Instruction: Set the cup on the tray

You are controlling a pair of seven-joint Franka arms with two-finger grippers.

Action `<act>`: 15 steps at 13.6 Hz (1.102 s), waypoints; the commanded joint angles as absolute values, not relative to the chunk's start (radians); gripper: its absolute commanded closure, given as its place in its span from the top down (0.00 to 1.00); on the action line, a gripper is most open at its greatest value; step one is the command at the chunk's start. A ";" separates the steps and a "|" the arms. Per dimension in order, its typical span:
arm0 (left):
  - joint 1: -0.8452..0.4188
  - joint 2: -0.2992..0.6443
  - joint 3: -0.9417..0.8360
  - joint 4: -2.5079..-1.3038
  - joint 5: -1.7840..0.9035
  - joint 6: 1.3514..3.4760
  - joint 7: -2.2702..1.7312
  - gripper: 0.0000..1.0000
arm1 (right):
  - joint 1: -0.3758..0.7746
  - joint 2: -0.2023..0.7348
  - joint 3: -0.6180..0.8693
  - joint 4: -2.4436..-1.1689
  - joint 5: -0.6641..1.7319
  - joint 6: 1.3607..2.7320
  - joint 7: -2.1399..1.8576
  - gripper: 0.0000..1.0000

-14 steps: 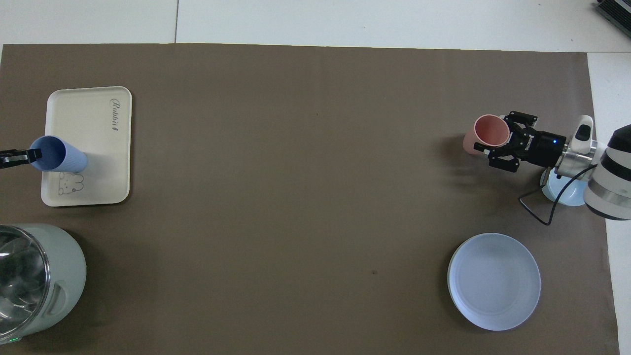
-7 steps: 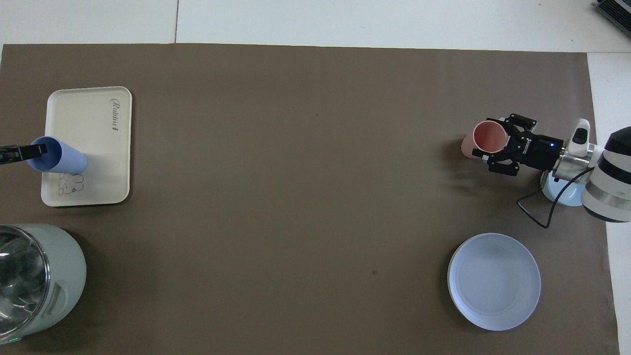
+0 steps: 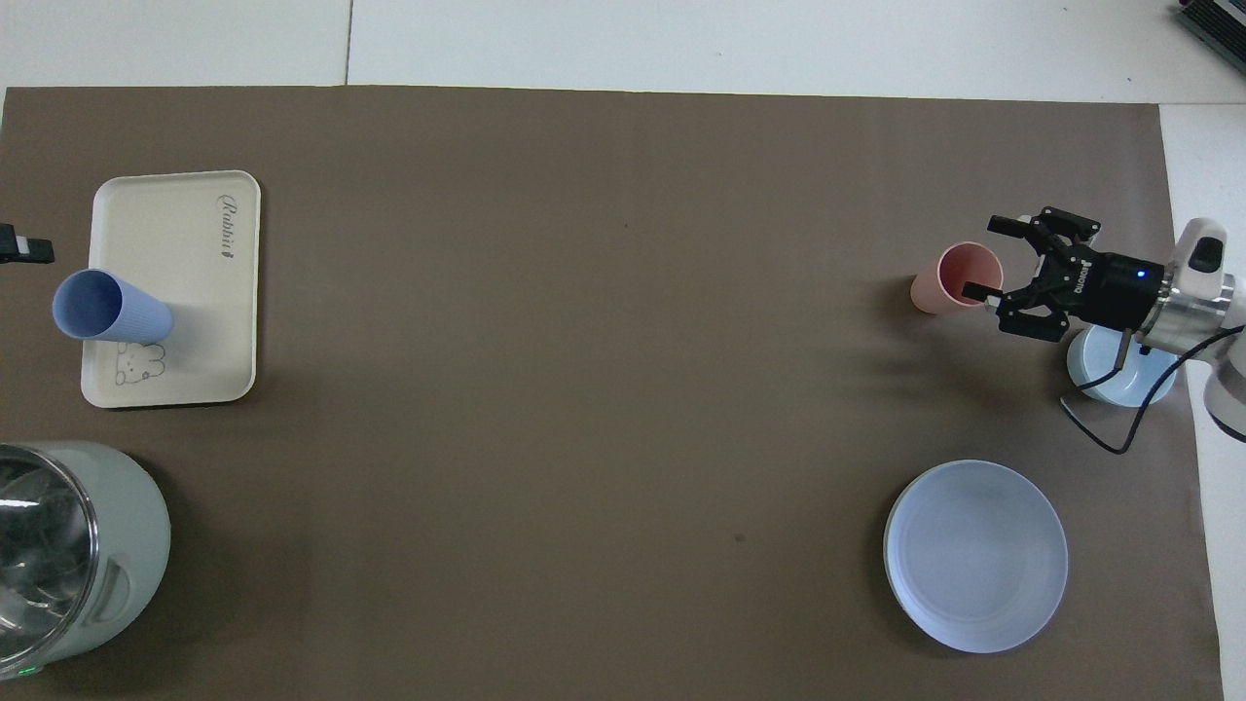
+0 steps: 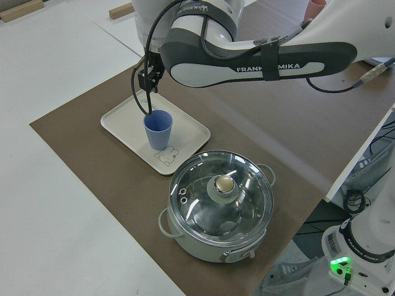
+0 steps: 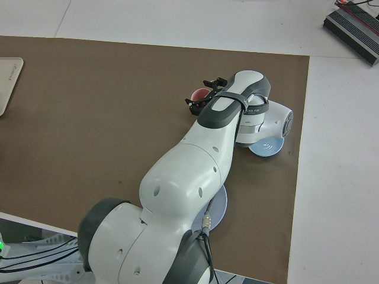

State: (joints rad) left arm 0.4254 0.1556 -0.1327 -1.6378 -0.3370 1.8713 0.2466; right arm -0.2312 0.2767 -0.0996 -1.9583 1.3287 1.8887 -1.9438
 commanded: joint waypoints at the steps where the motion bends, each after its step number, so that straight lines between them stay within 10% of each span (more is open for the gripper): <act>1: 0.384 0.164 -0.127 -1.507 -0.313 1.682 0.166 0.95 | -0.226 0.120 -0.091 -1.997 1.150 1.942 -1.668 1.00; 8: 0.115 0.155 -0.126 -1.407 0.024 1.415 0.163 0.98 | -0.053 0.022 -0.089 -1.979 0.543 2.166 -0.965 1.00; 15: 0.092 0.057 -0.132 -1.479 0.069 1.387 0.054 0.98 | 0.142 -0.031 -0.075 -1.962 -0.027 2.097 -0.038 1.00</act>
State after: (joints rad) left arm 0.0975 0.1017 -0.1350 -1.4293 0.0497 1.3941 0.1154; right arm 0.1177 0.0018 -0.0776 -1.9583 0.0452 2.1413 -0.2058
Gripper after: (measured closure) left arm 0.022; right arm 0.000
